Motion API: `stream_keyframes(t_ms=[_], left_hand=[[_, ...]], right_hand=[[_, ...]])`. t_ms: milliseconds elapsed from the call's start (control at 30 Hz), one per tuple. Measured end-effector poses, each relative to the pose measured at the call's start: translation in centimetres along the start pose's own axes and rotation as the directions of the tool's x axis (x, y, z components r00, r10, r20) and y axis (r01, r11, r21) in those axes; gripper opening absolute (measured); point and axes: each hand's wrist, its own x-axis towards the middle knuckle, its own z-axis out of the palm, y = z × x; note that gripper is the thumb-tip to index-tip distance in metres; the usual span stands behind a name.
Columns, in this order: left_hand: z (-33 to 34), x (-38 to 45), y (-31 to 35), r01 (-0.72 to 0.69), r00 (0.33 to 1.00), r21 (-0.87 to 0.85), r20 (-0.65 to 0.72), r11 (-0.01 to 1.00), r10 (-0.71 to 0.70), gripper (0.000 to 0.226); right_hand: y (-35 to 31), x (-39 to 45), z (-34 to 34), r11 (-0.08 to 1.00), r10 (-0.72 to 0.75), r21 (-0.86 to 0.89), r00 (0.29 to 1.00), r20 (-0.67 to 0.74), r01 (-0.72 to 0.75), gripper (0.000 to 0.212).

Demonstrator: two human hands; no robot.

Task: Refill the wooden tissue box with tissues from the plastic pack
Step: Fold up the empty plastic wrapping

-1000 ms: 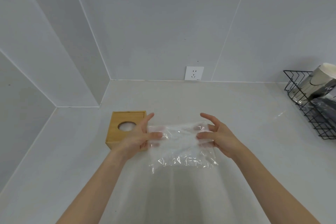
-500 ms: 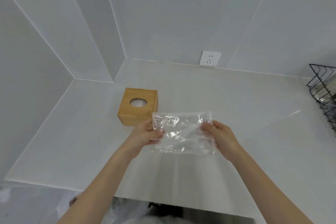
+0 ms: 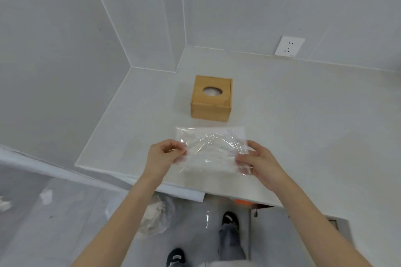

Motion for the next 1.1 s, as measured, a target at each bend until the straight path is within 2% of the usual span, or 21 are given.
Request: stream_keyframes(t_ms=[133,267,367,467,533,633,767,833,933,1067,1100], left_hand=[[-5.8,-2.2,-1.3,0.088,0.995,0.026,0.047,0.996,-0.089,0.013],[-12.2,-5.3,-3.0,0.098,0.978,0.195,0.160,0.976,-0.130,0.043],[-15.5,-7.3,-4.3,0.121,0.966,0.228,0.196,0.966,-0.167,0.061],[-17.8,-8.4,-6.2,0.144,0.974,0.286,0.127,0.947,-0.187,0.059],[-19.1,-8.7,-8.0,0.164,0.981,0.251,0.056,0.954,-0.183,0.045],[-20.5,-8.6,-11.5,0.220,0.975,0.239,-0.059,0.946,-0.212,0.026],[-21.5,-7.6,-17.3,0.310,0.947,0.249,-0.162,0.918,-0.276,0.024],[-21.9,-6.5,-20.6,0.334,0.935,0.254,-0.209,0.908,-0.285,0.021],[-22.9,-4.5,-25.8,0.376,0.912,0.300,-0.287,0.877,-0.293,0.025],[-24.3,-1.1,-32.5,0.387,0.908,0.423,-0.331,0.819,-0.258,0.033],[-24.5,-0.3,-34.0,0.392,0.907,0.450,-0.337,0.802,-0.254,0.034]], right_hand=[[3.1,-1.1,4.9,1.000,-0.005,-0.016,1.000,0.015,0.005,0.045],[6.7,-2.7,10.2,1.000,0.026,0.004,0.999,0.040,-0.026,0.039],[8.9,-3.4,13.1,0.998,0.046,-0.050,0.998,0.052,-0.044,0.032],[11.1,-3.3,15.0,0.990,0.088,-0.118,0.995,0.037,-0.083,0.022],[12.5,-3.0,16.0,0.987,0.098,-0.128,0.995,-0.011,-0.099,0.020],[15.2,-2.4,17.4,0.977,0.032,-0.206,0.995,-0.093,-0.051,0.031],[20.5,-0.3,18.4,0.937,-0.071,-0.350,0.989,-0.132,0.020,0.039],[23.5,1.6,18.8,0.898,-0.090,-0.437,0.991,-0.102,0.037,0.037],[28.5,4.8,19.2,0.856,-0.035,-0.516,0.999,-0.019,0.020,0.034],[34.4,9.3,19.6,0.781,0.041,-0.624,0.996,0.082,0.020,0.015],[35.7,10.4,19.6,0.748,0.067,-0.664,0.993,0.098,0.015,0.016]])
